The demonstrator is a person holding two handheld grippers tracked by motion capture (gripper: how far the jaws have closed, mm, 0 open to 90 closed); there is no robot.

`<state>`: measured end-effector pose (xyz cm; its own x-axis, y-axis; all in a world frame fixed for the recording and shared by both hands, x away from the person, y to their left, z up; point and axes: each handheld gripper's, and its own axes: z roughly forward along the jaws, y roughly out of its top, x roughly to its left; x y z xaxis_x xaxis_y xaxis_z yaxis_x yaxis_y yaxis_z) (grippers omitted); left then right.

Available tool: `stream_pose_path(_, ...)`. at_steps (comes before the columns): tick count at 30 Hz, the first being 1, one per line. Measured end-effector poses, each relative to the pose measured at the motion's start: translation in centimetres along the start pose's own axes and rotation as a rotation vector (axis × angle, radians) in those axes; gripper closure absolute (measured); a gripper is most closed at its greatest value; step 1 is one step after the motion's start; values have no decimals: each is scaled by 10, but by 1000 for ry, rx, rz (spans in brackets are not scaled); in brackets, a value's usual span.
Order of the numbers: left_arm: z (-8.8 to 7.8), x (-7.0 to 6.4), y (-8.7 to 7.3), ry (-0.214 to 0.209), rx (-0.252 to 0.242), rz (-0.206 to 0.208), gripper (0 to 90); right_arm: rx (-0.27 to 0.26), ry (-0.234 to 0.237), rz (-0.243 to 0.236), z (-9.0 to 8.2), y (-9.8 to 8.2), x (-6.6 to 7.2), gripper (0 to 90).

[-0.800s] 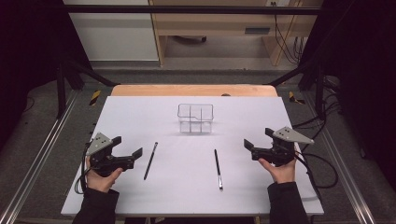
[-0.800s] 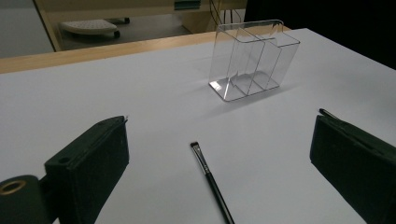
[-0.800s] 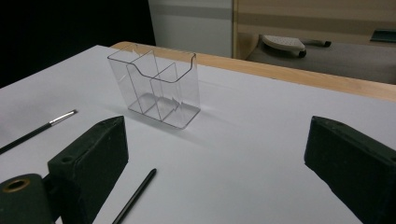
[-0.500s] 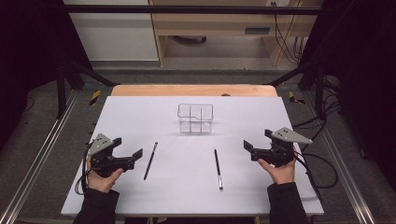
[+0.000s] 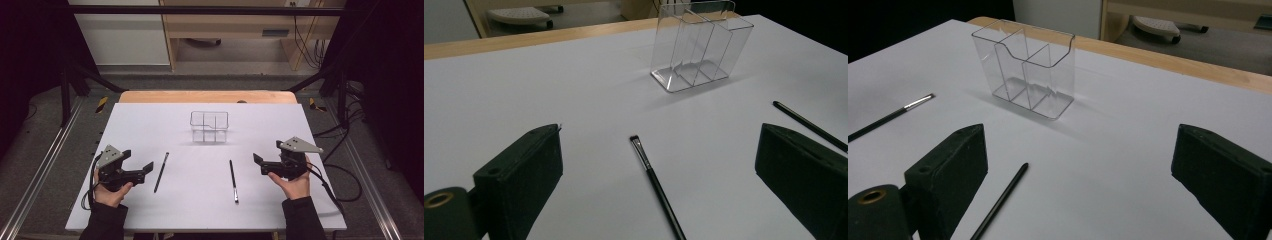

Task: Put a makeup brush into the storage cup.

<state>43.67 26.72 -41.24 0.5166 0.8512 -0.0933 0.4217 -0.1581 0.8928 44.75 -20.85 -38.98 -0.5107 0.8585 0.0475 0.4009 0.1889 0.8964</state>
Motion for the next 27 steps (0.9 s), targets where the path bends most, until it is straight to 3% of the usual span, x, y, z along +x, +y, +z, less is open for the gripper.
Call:
stream_pose_path(5, 0, -1, 0, 0, 0, 4, 42, 34, 19, -17, 8, 0, 11, 85)
stream_pose_path(10, 0, -3, 1, -3, 0, 9, 44, 100, 36, -39, 22, -2, 26, 91)
stream_pose_path(27, 4, -5, 0, 2, 24, 27, 44, 204, 65, -46, 56, -17, 42, 135)
